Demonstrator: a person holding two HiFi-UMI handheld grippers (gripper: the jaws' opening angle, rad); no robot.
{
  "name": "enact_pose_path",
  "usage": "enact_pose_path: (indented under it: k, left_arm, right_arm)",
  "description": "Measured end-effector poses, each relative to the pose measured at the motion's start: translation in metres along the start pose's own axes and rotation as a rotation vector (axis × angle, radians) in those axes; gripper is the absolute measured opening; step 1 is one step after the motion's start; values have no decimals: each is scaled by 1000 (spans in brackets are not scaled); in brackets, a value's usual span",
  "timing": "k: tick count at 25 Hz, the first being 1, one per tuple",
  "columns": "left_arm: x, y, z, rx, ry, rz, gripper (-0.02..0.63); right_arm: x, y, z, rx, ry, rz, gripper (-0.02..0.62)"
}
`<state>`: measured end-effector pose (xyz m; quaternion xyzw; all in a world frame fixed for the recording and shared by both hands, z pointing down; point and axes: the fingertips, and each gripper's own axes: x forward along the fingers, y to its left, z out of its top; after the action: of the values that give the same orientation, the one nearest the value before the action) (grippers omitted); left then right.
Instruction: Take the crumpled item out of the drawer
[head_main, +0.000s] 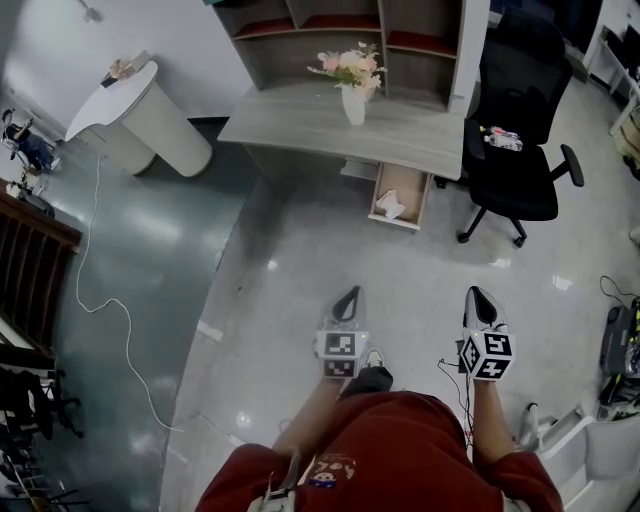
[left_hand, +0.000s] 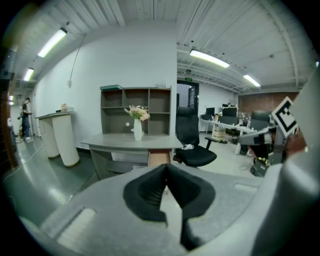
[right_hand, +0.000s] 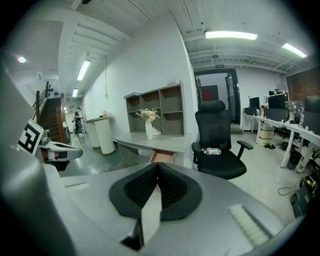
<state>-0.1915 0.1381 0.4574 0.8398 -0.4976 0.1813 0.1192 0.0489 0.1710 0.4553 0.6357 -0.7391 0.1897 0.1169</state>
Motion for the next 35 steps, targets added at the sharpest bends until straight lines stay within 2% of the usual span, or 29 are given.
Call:
enact_pose_path:
  k: [9,17,24,28,35]
  left_arm:
    - [54,51,12,-14,17,-30,-2]
    - [84,72,20,5,36,-59,-2]
    - [114,72,23,1,52,-45,-2]
    - [137,70,32,12,52,-4,-2]
    - [195,63,68,-21,62,56,-2]
  right_arm:
    - [74,21,23,3,20,-3,2]
    - [107,27,39,6,24,-10,2]
    - [141,-2,45,26,25,-5,2]
    - [173,-28,58,21,14,23,2]
    - [223,-68,92,5,20,87,2]
